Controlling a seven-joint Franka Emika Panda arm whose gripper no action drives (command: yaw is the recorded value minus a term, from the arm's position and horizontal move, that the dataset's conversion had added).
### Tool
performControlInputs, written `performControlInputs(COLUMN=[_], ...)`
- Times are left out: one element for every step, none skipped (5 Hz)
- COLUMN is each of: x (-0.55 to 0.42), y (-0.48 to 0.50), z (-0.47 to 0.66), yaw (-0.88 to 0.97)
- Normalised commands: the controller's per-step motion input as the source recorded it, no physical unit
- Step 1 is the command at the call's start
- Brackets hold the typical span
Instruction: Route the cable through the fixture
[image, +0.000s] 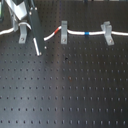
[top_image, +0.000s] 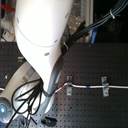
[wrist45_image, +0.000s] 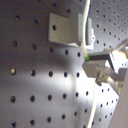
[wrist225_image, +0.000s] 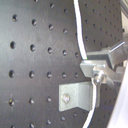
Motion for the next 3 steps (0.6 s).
performControlInputs(x=[-0.107,-0.030,-0.018], y=[-0.103,-0.073,-0.062], z=[0.37,0.00,-0.03], yaw=[0.00,0.38,0.42])
